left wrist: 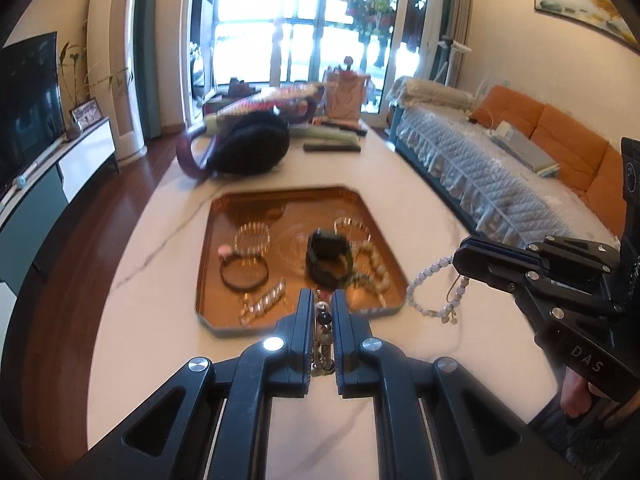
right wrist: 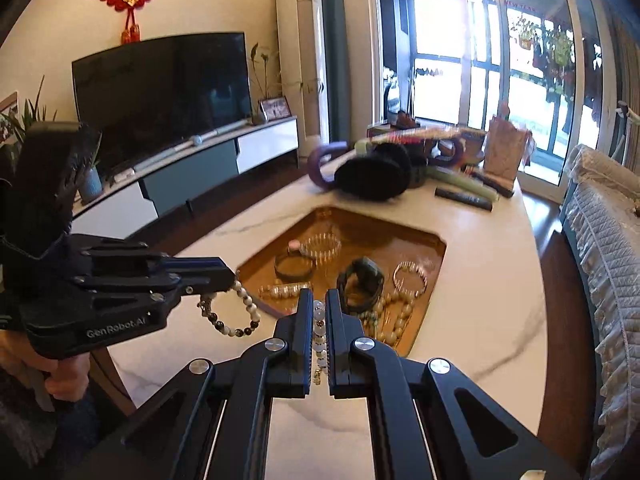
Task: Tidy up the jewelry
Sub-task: 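Lift both bracelets and carry them over the copper tray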
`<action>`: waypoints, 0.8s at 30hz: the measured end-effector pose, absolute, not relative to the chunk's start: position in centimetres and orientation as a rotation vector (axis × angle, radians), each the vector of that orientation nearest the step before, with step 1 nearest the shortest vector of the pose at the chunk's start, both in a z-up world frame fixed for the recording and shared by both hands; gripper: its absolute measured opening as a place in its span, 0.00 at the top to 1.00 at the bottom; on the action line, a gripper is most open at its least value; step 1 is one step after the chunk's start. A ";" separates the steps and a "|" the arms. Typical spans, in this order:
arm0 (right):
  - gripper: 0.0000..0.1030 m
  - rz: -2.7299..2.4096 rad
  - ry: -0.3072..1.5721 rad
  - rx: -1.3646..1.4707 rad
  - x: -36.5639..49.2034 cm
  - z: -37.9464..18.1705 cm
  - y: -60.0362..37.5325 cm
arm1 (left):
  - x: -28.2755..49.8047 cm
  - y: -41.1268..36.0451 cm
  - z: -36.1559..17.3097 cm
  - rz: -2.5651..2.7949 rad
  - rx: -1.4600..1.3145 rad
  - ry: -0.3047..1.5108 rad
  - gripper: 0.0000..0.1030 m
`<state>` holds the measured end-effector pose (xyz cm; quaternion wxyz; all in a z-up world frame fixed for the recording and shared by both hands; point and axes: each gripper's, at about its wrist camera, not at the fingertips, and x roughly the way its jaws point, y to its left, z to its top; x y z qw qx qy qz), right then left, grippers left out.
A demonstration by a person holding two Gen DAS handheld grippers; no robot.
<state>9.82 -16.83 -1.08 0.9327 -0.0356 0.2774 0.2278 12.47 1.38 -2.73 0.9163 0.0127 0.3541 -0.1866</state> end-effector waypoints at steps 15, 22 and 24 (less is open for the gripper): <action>0.95 0.445 0.447 -0.119 15.4 5.5 -16.8 | 17.9 1.5 4.3 -0.378 -0.023 0.573 0.91; 0.95 0.449 0.479 -0.174 20.4 3.8 -14.9 | 23.3 0.6 2.9 -0.365 -0.038 0.590 0.91; 0.95 0.447 0.501 -0.188 22.0 2.7 -14.5 | 25.1 0.5 1.7 -0.368 -0.052 0.614 0.91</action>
